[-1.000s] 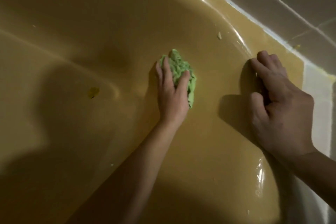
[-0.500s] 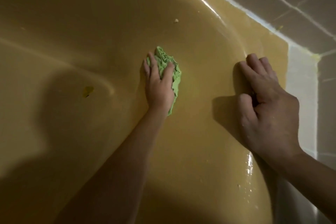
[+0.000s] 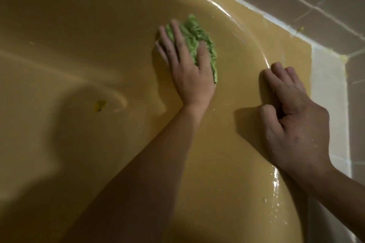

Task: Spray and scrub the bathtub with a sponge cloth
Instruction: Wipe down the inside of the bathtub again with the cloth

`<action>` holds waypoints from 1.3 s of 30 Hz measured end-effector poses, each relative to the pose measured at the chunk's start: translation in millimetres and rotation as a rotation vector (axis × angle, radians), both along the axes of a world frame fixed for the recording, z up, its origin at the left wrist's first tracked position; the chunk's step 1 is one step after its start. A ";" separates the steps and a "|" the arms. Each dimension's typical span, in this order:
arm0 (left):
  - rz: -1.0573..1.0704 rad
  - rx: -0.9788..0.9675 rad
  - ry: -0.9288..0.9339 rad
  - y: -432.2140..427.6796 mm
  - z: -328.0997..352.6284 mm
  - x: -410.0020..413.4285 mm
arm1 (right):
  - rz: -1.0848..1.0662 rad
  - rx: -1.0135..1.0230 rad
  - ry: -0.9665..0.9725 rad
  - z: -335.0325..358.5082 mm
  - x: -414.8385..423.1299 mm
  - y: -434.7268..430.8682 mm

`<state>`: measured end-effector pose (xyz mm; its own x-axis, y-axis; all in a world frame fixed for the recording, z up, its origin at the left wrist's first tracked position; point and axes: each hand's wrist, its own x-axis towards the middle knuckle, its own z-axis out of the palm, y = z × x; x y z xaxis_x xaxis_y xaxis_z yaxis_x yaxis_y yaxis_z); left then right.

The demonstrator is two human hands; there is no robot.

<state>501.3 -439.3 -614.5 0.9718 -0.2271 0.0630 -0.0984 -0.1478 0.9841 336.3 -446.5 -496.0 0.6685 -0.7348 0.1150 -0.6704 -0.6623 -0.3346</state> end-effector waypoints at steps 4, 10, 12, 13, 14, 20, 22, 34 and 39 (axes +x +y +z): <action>-0.202 0.122 0.376 36.1 -34.5 -17.5 | -0.015 0.032 0.018 2.5 1.7 2.5; -0.649 0.114 0.189 78.3 22.1 -60.5 | -0.037 -0.015 0.005 -0.5 -4.7 12.9; -0.689 0.093 0.087 81.9 31.2 -67.4 | -0.025 -0.026 -0.001 -3.7 -8.8 19.3; -0.685 0.089 0.052 82.6 22.9 -66.3 | -0.022 -0.027 -0.004 -4.7 -11.2 22.3; -0.665 0.098 0.052 83.6 8.0 -63.1 | -0.022 -0.023 -0.003 -4.8 -13.4 25.2; -0.521 0.402 0.602 120.4 -84.2 -18.2 | -0.036 -0.029 0.022 -1.6 -16.7 34.9; -0.467 0.384 0.621 122.3 -70.7 -26.1 | -0.034 -0.031 0.029 -2.6 -17.4 34.9; -0.605 0.273 0.313 160.7 -42.9 -77.8 | -0.023 0.032 0.000 -2.6 -55.9 83.5; -0.506 0.300 0.781 185.0 -79.4 -51.2 | -0.018 0.012 0.044 -0.4 -56.2 86.0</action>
<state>450.0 -254.3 -693.9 0.4987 -0.5307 -0.6853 0.4441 -0.5225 0.7278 280.1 -360.4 -496.4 0.6597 -0.7475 0.0774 -0.6960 -0.6465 -0.3124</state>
